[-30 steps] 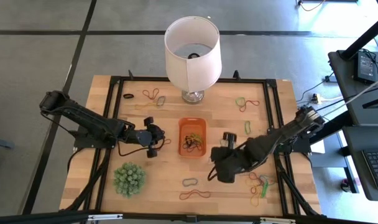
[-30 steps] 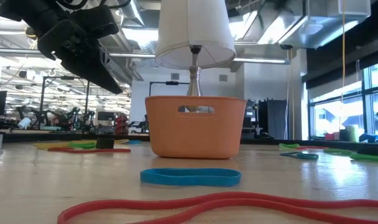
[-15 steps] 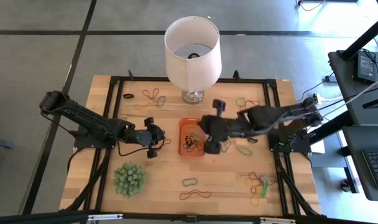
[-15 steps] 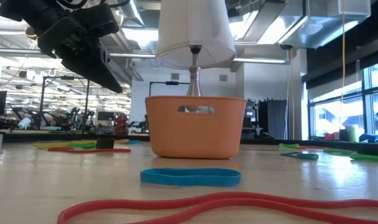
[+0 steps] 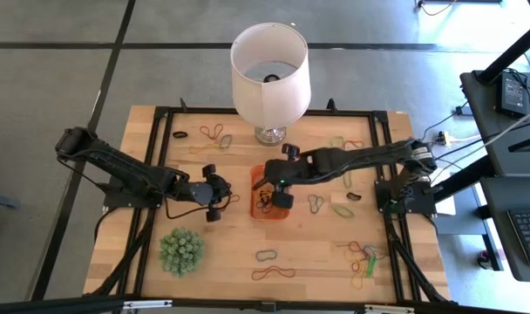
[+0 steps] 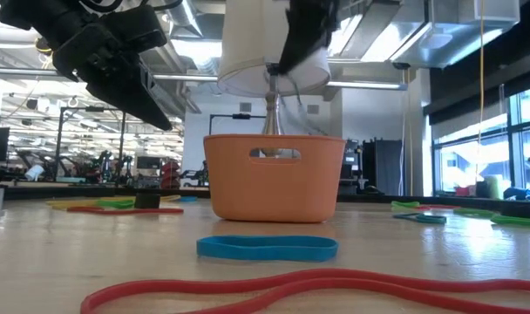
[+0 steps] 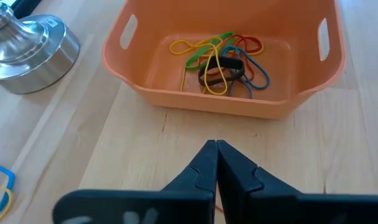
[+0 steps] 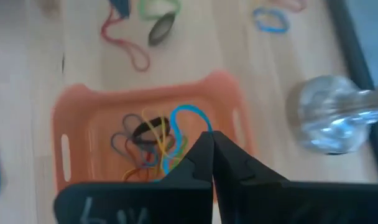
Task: Pick and place rubber bands into bin
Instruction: Put the blue rubber band into the orange bin
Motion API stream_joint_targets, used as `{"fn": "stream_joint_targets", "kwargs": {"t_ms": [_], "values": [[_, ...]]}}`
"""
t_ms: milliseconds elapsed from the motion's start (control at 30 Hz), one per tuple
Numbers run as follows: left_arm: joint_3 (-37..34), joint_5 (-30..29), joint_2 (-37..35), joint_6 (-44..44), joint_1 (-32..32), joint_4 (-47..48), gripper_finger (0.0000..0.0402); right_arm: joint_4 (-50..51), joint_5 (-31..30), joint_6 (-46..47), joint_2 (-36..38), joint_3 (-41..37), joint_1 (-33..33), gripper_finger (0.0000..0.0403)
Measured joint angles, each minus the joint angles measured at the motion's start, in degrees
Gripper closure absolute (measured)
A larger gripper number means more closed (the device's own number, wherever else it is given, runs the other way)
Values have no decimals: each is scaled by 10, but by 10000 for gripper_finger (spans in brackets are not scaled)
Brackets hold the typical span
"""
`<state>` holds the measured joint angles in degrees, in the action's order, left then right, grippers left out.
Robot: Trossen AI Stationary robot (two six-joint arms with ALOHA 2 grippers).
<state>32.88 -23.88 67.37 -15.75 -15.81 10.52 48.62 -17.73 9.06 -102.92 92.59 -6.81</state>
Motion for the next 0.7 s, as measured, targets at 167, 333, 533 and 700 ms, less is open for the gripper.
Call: {"fn": "stream_joint_targets", "kwargs": {"t_ms": [167,333,533,700], "values": [[0,0,0,0,0,0,399,-68,15,16,-7,-79,0,403],[0,0,0,0,0,0,399,-122,18,44,-7,-147,0,402],[0,0,0,0,0,0,398,-225,70,44,-7,-206,0,386],[0,0,0,-1,0,0,399,-267,74,66,-6,-226,0,364]]}}
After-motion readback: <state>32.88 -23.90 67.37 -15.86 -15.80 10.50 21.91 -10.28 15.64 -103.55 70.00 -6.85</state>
